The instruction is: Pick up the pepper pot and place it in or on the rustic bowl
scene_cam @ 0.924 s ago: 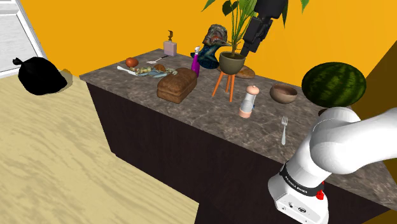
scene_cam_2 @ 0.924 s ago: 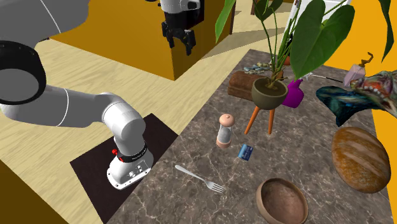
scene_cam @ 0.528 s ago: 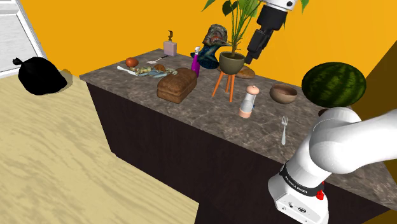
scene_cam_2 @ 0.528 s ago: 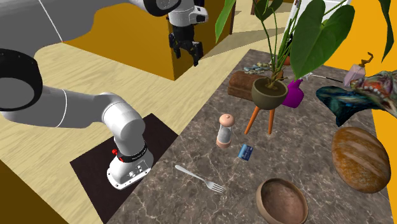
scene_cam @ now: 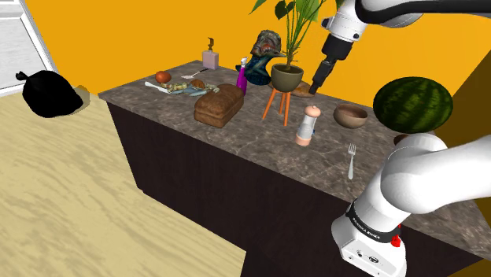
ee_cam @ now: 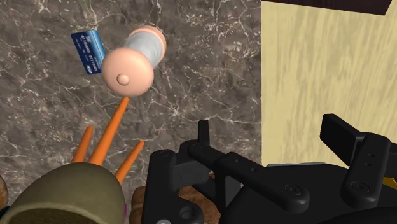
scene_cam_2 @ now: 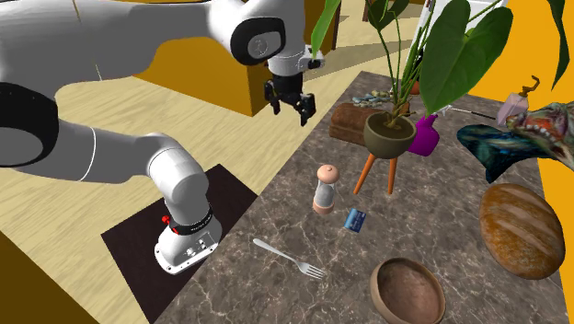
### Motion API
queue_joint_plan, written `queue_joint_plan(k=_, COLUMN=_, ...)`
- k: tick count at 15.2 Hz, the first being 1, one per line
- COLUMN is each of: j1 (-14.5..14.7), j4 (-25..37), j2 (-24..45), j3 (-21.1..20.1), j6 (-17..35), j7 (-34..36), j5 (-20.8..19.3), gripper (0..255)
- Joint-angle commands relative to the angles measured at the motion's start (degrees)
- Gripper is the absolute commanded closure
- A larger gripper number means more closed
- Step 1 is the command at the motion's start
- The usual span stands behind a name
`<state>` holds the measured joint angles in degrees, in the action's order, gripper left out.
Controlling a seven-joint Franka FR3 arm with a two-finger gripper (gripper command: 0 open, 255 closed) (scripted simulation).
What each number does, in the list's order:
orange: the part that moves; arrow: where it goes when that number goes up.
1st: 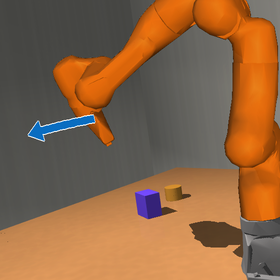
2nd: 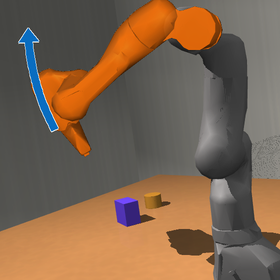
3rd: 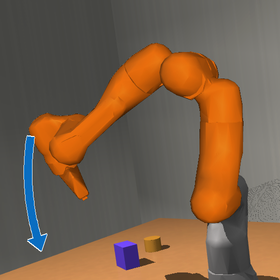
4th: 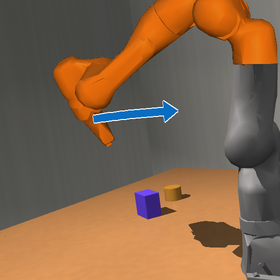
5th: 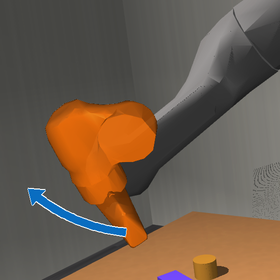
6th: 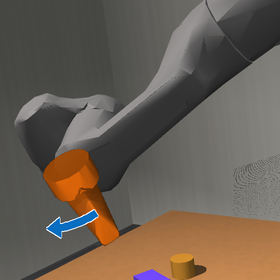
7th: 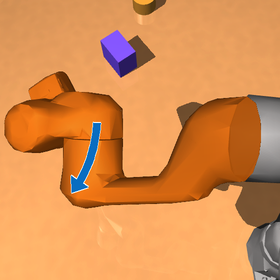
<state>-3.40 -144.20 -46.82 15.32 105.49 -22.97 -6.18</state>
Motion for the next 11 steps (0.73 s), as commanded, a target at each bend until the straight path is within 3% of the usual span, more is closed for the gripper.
queue_joint_plan(k=1, j1=-0.9, j4=-1.8, j2=0.7, j3=2.9, j6=2.7, j7=-3.3, j5=-1.9, gripper=0)
queue_joint_plan(k=11, j1=-1.9, j4=-3.1, j2=12.3, j3=17.5, j6=17.3, j7=-18.0, j5=-7.1, gripper=0)
